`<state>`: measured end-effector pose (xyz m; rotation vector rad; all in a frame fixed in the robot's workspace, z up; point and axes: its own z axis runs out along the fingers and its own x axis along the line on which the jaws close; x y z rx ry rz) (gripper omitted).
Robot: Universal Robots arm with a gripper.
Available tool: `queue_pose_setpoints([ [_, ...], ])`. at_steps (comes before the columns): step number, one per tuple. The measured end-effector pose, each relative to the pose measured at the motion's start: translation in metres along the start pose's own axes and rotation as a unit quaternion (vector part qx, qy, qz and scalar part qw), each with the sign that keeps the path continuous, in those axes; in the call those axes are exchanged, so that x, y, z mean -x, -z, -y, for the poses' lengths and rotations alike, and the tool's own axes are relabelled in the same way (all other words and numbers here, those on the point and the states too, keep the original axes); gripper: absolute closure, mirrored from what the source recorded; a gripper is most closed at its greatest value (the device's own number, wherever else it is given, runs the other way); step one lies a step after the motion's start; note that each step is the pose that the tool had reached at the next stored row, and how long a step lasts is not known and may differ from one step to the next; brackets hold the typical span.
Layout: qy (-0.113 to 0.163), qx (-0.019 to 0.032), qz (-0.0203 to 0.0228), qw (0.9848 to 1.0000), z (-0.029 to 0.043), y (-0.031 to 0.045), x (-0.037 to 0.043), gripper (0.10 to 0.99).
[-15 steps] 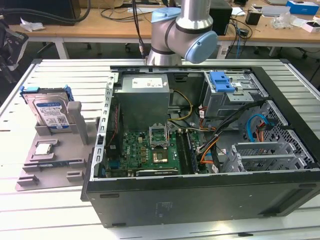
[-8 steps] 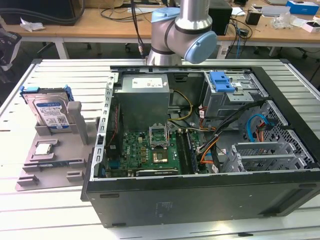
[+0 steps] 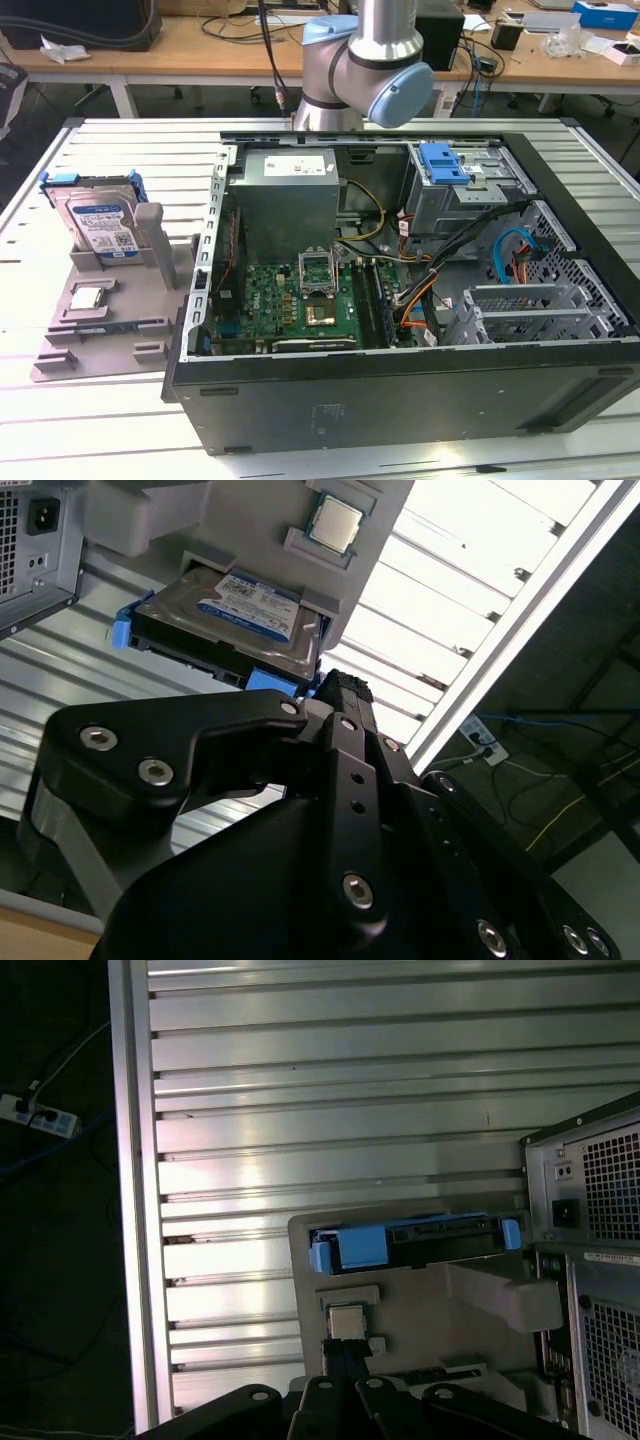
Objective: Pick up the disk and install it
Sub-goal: 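Reach for the disk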
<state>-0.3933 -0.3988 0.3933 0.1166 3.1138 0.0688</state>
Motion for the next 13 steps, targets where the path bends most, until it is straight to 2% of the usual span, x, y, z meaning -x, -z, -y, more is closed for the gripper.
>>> queue_pose_setpoints([
  [7, 0.0, 0.0, 0.0, 1.0, -0.0004, 0.0002, -0.0131, 0.98],
  [13, 0.0, 0.0, 0.0, 1.0, -0.0017, 0.0002, -0.0133, 0.98],
])
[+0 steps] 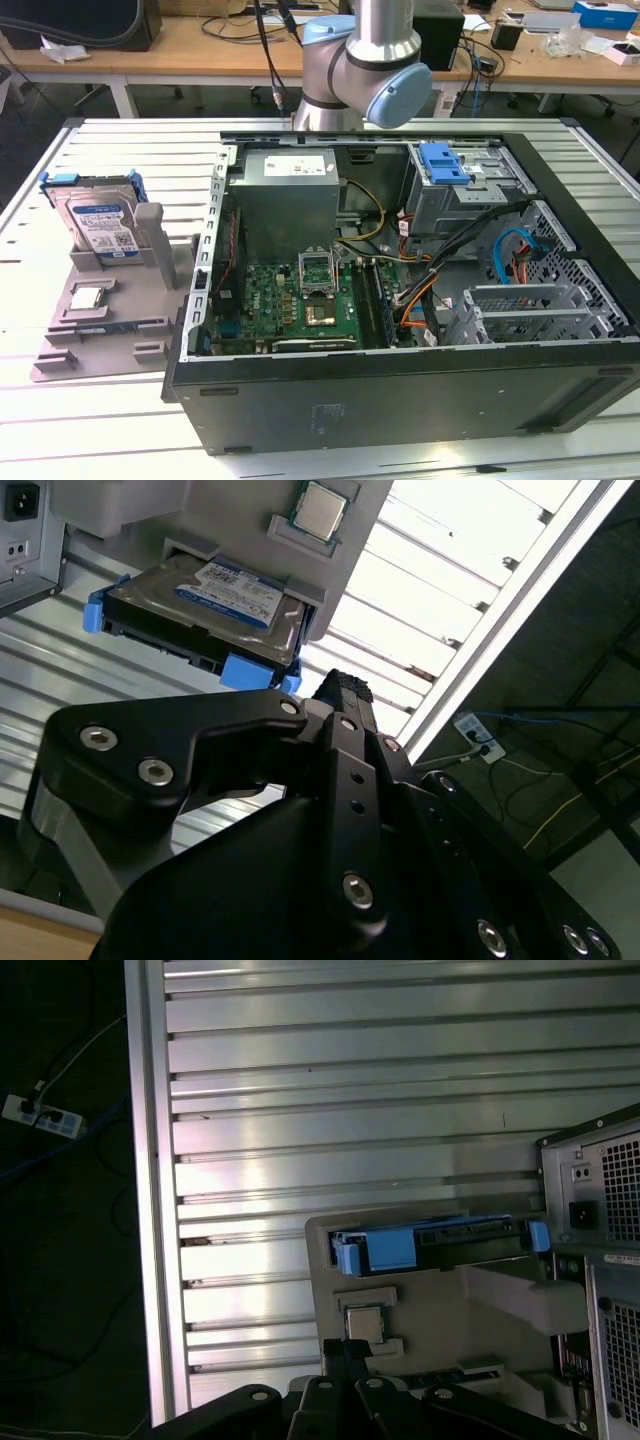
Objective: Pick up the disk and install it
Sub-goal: 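Reach for the disk, then pick up the disk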
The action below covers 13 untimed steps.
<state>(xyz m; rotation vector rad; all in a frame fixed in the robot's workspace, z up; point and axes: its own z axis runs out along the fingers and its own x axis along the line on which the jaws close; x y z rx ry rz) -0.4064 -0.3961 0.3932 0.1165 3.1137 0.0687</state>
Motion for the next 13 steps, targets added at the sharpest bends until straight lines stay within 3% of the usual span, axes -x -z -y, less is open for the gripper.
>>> queue_pose_setpoints([
  [10, 0.001, 0.0, 0.0, 1.0, -0.0002, 0.0, 0.0, 0.98],
  [13, 0.013, 0.0003, -0.0006, 0.9999, -0.0003, 0.0, -0.0001, 0.98],
])
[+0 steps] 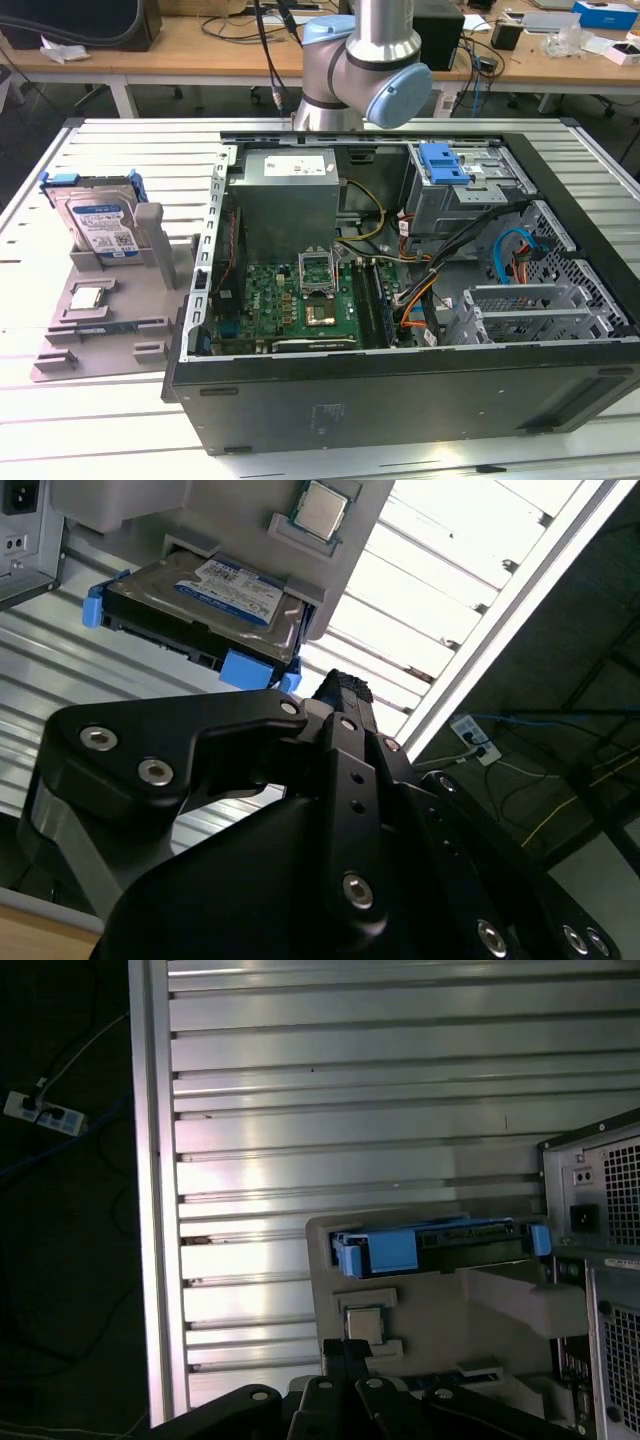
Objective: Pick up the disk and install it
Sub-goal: 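Pick up the disk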
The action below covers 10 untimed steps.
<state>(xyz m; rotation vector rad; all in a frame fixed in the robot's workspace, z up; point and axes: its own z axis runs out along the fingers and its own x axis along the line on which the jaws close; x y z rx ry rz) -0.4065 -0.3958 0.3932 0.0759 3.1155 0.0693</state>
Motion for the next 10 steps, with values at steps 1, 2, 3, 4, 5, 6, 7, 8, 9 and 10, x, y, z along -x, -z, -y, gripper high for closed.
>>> queue_pose_setpoints([
  [1, 0.004, 0.0001, -0.0002, 1.0, 0.0, 0.0, 0.0, 0.98],
  [2, 0.01, 0.0002, -0.0005, 1.0, 0.0, 0.0, 0.0, 0.98],
  [3, 0.018, 0.0004, -0.0008, 0.9998, 0.0, 0.0, 0.0, 0.98],
  [4, 0.022, 0.0005, -0.001, 0.9998, 0.0, 0.0, 0.0, 0.98],
  [5, 0.029, 0.0007, -0.0013, 0.9996, 0.0001, 0.0, 0.0001, 0.98],
  [6, 0.035, 0.0008, -0.0016, 0.9994, 0.0, 0.0, 0.0, 0.98],
  [7, 0.041, 0.0009, -0.0019, 0.9991, 0.0, 0.0, 0.0001, 0.98],
  [8, 0.054, 0.0013, -0.0024, 0.9985, 0.0, 0.0, 0.0001, 0.98],
  [9, 0.064, 0.0015, -0.0029, 0.9979, 0.0, 0.0, 0.0001, 0.98],
  [10, 0.079, 0.0019, -0.0036, 0.9968, 0.0, 0.0, 0.0001, 0.98],
])
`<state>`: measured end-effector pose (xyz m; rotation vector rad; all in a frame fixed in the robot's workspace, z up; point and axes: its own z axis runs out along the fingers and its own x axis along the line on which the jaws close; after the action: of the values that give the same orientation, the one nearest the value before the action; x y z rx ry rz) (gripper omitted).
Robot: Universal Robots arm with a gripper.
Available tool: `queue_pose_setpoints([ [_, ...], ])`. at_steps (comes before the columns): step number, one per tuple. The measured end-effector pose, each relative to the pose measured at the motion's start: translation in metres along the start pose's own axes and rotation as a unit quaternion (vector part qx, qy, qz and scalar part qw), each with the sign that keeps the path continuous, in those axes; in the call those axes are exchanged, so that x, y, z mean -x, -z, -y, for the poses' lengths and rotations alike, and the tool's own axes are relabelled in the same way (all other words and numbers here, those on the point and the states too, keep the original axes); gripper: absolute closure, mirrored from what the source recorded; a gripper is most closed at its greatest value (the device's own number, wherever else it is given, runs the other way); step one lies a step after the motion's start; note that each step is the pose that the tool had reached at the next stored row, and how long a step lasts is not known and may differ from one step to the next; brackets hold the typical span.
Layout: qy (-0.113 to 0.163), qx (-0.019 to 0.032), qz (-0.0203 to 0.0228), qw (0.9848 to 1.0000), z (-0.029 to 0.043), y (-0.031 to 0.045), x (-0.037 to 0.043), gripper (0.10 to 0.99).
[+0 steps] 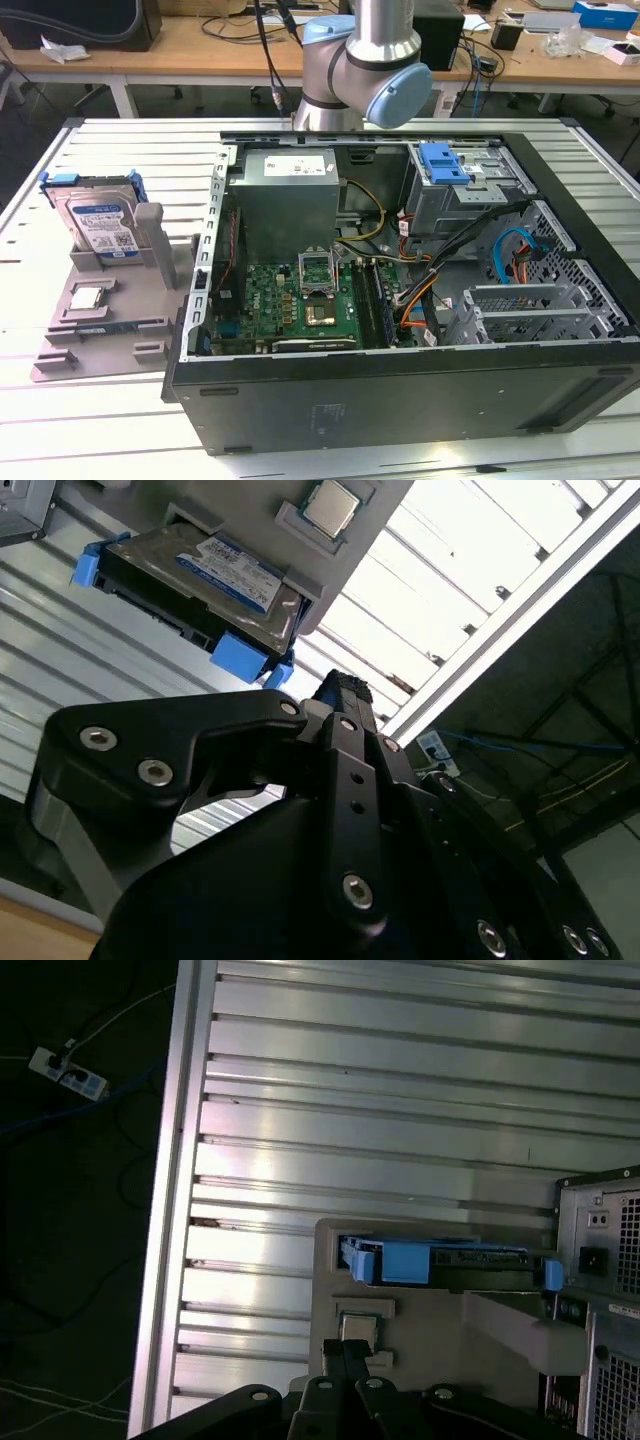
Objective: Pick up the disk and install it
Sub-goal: 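Pick up the disk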
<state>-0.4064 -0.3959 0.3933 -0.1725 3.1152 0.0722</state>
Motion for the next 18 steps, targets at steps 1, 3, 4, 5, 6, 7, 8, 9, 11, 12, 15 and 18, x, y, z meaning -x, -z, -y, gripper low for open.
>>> queue_pose_setpoints([
  [1, 0.01, 0.0002, -0.0004, 1.0, 0.0, 0.0, 0.0, 0.98],
  [3, 0.023, 0.0005, -0.001, 0.9997, 0.0, 0.0, 0.0, 0.98],
  [4, 0.028, 0.0006, -0.0013, 0.9996, 0.0, 0.0, 0.0, 0.98],
  [5, 0.032, 0.0007, -0.0014, 0.9995, 0.0, 0.0, 0.0, 0.98],
  [6, 0.039, 0.0009, -0.0017, 0.9992, 0.0, 0.0, 0.0, 0.98],
  [7, 0.045, 0.001, -0.002, 0.999, 0.0, 0.0, 0.0, 0.98],
  [8, 0.052, 0.0012, -0.0023, 0.9986, 0.0, 0.0, 0.0, 0.98],
  [9, 0.059, 0.0014, -0.0026, 0.9983, 0.0, 0.0, 0.0, 0.98],
  [11, 0.066, 0.0015, -0.003, 0.9978, 0.0, 0.0, 0.0, 0.98],
  [12, 0.07, 0.0016, -0.0032, 0.9975, 0.0, 0.0, 0.0, 0.98],
  [15, 0.093, 0.0022, -0.0042, 0.9956, 0.0, 0.0, 0.0, 0.98],
  [18, 0.11, 0.0025, -0.0049, 0.9939, 0.0, 0.0, 0.0, 0.98],
])
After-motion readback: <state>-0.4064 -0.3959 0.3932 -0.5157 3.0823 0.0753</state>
